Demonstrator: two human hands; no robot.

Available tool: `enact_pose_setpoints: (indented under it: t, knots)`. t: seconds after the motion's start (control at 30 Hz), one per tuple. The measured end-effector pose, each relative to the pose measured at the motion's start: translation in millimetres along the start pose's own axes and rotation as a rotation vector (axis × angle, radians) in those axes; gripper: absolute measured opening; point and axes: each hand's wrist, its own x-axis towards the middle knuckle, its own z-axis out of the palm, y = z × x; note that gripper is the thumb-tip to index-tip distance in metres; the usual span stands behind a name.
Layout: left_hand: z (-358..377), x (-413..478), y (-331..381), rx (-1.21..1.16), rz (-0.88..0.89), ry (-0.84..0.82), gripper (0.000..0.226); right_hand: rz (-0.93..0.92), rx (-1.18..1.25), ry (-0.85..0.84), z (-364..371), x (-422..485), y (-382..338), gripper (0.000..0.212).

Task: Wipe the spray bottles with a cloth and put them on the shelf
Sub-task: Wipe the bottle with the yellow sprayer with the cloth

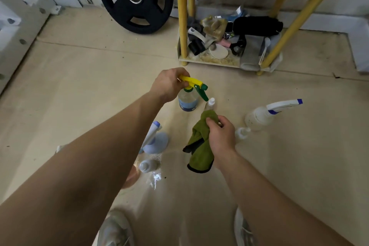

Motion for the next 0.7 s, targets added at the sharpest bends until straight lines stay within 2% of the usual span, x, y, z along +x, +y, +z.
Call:
enact_pose_setpoints:
  t: [0.13,0.33,0.57,0.7]
  knots:
    - [-2.1,-14.2,-2.8,0.016,0.038,0.049,0.01,0.011,0.021,0.014,2.2,-0.4,-5.5,0.014]
    - [-30.8,-58.3,17.1,-0.051,0.078,0.27,0.014,-0.025,0.044,0.021,-10.9,-33.1,-36.4,0.016]
    - [-122.8,-126.2,78.2,-0.217,0.159,0.412,0.006,-0.238,0.105,0.042,-52.7,-100.2,-131.0,0.012]
    - [-171.3,-171.6,121.7,-0.339,0.223,0.433,0.007,-0.43,0.167,-0.025,-78.9,-150.2,-186.7,0.014]
